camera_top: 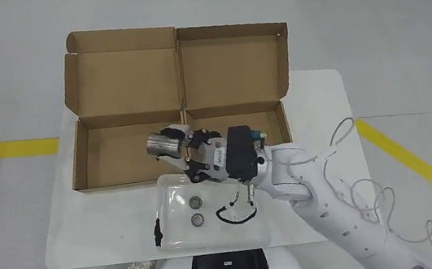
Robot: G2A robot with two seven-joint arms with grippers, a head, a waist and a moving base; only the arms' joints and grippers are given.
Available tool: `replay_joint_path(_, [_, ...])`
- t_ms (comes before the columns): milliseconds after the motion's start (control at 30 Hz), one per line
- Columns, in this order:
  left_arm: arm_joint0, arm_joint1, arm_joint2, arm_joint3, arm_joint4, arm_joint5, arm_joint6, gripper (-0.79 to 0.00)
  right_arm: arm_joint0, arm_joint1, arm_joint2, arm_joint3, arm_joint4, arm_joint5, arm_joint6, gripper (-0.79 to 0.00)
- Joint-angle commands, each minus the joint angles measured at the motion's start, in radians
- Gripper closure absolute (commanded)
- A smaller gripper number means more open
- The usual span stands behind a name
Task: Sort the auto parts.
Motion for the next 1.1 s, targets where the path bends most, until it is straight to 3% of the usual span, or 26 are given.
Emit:
replay_joint_path(0, [0.0, 0.0, 0.0, 0.0, 0.0, 0.0, 0.0, -0.785, -0.007, 0.002, 0.016, 0.009, -0.019, 0.003, -0.019, 0.0])
replay_joint_path(233, [0.0, 0.0, 0.0, 0.0, 0.0, 0.0, 0.0, -0.785, -0.052, 0.007, 0.053, -0.024, -0.034, 0.021, -0.056, 0.0])
replay_joint_path(767, [0.0, 0.0, 0.0, 0.0, 0.0, 0.0, 0.0, -0.785, -0.275, 0.049, 0.265, -0.143, -0.097, 0.071, -0.183, 0.0])
replay_joint_path(1067, [0.0, 0.0, 0.0, 0.0, 0.0, 0.0, 0.0, -0.785, -0.388, 0.073, 0.397, -0.172, -0.11, -0.001, -0.293, 0.0])
